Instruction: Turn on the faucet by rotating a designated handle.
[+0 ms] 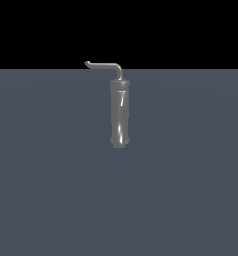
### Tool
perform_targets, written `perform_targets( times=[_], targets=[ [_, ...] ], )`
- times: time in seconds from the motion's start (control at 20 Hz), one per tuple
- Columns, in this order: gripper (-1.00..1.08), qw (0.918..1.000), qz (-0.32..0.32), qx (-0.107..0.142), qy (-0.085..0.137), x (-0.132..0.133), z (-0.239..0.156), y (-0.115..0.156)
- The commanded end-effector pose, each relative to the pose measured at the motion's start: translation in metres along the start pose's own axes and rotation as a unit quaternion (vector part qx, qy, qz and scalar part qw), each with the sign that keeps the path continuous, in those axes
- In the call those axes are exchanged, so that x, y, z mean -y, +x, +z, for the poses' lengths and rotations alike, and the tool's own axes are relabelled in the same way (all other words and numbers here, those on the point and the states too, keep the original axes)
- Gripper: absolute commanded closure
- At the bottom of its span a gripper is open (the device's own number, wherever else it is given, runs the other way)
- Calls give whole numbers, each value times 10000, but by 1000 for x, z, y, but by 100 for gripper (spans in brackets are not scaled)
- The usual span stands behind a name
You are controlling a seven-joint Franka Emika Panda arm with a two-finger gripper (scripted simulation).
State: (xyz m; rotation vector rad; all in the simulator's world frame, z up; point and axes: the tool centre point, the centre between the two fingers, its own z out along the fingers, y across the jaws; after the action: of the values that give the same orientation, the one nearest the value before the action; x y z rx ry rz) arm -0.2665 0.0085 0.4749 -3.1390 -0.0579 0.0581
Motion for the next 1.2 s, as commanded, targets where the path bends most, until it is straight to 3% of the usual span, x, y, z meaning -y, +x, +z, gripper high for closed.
perform_targets(
  times=[0.0,0.6,1.15],
  targets=[
    [108,10000,-48,21,-42,0,2,1],
    [108,9996,271,14,58,2,-1,16],
    [108,9908,1316,52,309,6,-3,71]
  ],
)
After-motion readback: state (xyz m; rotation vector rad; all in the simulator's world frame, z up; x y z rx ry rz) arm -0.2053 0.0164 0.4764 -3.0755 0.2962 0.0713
